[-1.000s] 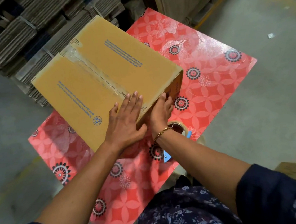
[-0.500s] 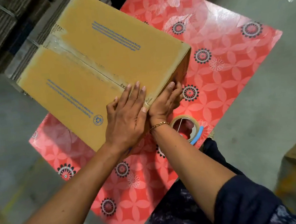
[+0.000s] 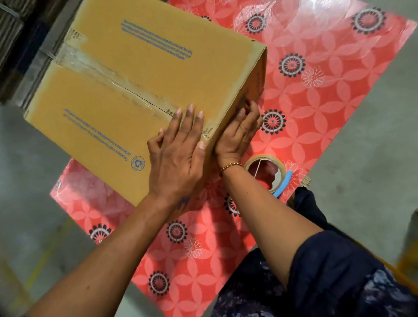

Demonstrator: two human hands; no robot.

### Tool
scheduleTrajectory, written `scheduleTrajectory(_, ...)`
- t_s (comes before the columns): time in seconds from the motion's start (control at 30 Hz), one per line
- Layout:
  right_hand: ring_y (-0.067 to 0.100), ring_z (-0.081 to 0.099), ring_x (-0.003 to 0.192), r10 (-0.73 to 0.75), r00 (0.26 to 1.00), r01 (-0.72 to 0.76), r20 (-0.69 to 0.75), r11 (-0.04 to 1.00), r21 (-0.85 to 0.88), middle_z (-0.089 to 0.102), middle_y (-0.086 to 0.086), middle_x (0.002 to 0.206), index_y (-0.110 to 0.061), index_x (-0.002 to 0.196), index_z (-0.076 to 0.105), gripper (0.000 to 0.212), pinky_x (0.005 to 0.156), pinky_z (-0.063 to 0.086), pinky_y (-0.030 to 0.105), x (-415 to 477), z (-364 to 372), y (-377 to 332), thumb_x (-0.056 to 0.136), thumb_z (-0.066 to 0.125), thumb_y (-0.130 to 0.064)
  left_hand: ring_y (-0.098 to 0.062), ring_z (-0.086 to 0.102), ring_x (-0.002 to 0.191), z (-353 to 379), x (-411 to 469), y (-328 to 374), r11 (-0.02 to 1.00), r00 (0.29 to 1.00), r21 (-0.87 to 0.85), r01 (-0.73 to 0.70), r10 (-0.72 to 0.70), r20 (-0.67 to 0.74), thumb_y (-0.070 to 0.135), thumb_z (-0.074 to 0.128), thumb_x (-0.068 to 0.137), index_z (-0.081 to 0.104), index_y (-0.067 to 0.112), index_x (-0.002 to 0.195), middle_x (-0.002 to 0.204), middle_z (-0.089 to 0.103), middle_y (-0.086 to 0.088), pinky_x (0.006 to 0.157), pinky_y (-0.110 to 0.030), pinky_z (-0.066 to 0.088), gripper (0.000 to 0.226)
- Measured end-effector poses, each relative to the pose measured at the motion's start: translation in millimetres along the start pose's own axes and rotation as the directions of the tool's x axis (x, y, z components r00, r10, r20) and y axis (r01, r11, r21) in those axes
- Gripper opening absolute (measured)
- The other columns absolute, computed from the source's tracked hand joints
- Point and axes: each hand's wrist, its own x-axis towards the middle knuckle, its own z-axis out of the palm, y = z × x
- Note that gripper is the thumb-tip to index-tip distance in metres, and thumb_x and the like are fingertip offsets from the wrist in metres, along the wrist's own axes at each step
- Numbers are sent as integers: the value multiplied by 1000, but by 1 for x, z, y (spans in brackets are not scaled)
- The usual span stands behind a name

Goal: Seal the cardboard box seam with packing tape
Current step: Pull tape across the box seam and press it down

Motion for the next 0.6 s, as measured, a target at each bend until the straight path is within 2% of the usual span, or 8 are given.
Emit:
scheduleTrajectory(0.07,26,45,124,48,999,-47,4,999,-12,55,22,132,0,133,54,48,106,28,16,2,-2,2,102,36,-33,-8,19,156,-1,0,0,1000,1000,-9,2,-2,-8,33,36,100,35,30,157,168,26,8,110,-45,26,57)
scheduleTrajectory(0.13,30,47,130,194,981,-194,-2,981,24,55,17,138,-6,137,54,43,110,30,30,2,-6,1,104,42,-31,-7,18,155,0,-1,-1,1000,1000,-17,8,-8,-11,34,37,101,34,31,157,168,27,9,111,-44,25,57)
scheduleTrajectory(0.2,27,46,134,405,914,-404,16,907,116,55,9,142,-17,140,53,47,113,33,37,-1,-7,-6,104,38,-44,-6,18,155,0,-1,-2,1000,1000,-15,11,-12,-16,34,37,101,34,32,157,168,26,10,111,-43,24,57)
scheduleTrajectory(0.27,27,44,138,501,865,-500,33,854,140,52,9,146,-22,143,49,50,115,31,39,-9,-1,-14,104,34,-49,-6,18,155,1,-1,-3,1000,1000,-17,11,-11,-21,35,37,100,34,32,157,168,26,10,111,-42,24,57)
scheduleTrajectory(0.47,31,40,139,431,900,-424,-65,900,104,55,16,143,-13,140,52,51,116,25,42,-14,11,-12,105,34,-46,-12,21,156,3,1,-2,1000,1000,27,-8,8,-18,31,38,100,35,28,157,168,27,4,109,-47,27,58)
scheduleTrajectory(0.6,34,46,130,363,928,-354,-78,929,109,58,18,135,-11,133,56,66,112,30,45,-15,9,-11,91,28,-53,-13,21,156,4,1,-2,999,1000,36,-11,12,-14,31,37,101,35,26,157,168,28,3,109,-47,27,57)
